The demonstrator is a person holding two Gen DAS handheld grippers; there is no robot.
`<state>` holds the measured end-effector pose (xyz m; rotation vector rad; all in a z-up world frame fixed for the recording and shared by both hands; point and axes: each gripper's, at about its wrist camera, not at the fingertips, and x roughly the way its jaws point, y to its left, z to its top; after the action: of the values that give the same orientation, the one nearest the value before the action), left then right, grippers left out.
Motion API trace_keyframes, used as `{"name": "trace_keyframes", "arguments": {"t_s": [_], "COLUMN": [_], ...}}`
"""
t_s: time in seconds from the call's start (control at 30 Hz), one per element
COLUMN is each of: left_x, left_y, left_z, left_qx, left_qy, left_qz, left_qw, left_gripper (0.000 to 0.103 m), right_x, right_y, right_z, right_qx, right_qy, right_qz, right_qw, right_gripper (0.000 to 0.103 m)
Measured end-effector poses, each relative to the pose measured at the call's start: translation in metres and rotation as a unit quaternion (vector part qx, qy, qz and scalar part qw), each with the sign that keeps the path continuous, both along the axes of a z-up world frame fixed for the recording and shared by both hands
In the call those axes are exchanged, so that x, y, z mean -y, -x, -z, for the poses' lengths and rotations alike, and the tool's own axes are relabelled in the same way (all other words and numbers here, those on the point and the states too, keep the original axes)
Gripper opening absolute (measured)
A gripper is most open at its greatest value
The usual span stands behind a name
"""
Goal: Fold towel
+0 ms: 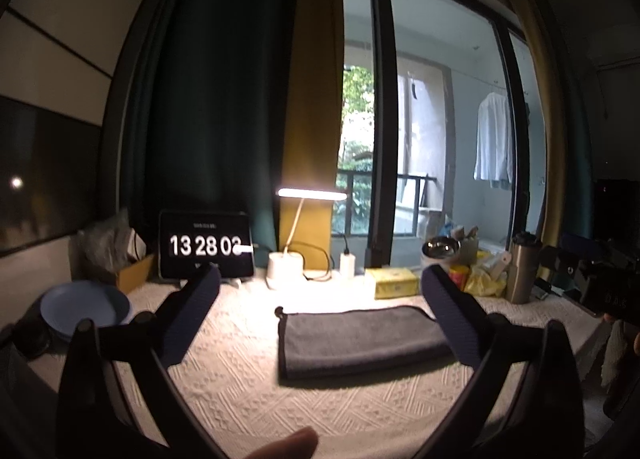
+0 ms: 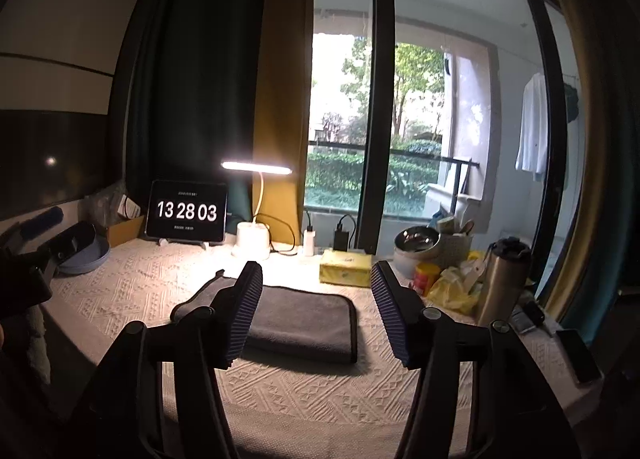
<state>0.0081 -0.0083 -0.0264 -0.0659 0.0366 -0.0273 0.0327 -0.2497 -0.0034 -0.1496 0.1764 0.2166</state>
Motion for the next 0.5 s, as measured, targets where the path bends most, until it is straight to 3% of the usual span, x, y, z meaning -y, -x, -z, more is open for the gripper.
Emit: {"name": "trace_keyframes", "arguments": {"t_s": [0.5], "left_x": [-0.0015], "left_y": [0.0018], "left_z": [-0.0052], "left_qx": [0.006], "left_qy": [-0.004], "left_qz": [-0.02], "left_qw": [0.9998], "left_gripper": [0.102], "right_x": [0.0035], "right_y": [0.0022], "right_z": [-0.0036], "right_qx": [0.008], "right_qy": [-0.002], "right_qz": [0.011], "right_qw": [1.0], "right_gripper": [0.062]}}
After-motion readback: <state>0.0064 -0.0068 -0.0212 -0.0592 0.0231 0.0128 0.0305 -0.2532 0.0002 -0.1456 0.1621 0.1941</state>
